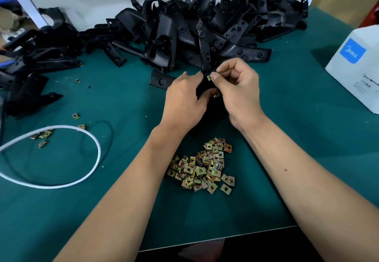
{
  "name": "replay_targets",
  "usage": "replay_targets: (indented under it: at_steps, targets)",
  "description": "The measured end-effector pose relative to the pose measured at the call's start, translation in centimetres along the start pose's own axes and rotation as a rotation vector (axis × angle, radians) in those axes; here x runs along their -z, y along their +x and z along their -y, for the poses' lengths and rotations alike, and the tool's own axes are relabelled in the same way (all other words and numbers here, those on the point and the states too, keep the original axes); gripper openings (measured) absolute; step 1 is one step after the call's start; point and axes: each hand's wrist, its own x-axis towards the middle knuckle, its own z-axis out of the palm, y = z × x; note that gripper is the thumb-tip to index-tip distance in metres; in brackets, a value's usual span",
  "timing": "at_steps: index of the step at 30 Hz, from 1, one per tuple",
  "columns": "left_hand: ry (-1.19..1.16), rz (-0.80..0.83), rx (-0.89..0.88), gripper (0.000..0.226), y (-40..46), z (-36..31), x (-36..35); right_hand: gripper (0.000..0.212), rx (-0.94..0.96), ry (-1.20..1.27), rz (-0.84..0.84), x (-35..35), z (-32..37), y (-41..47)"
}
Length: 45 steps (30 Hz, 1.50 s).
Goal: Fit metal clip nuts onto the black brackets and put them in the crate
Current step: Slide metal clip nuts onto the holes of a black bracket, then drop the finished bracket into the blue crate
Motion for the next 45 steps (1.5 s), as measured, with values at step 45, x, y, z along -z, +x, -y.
replay_targets:
  at_steps: [45]
  targets:
    - [0.462, 0.277, -0.292, 0.017, 2.4, -9.2, -0.5, 0.011, 0.171, -0.468, -0.171, 6.4, 2.1, -2.3]
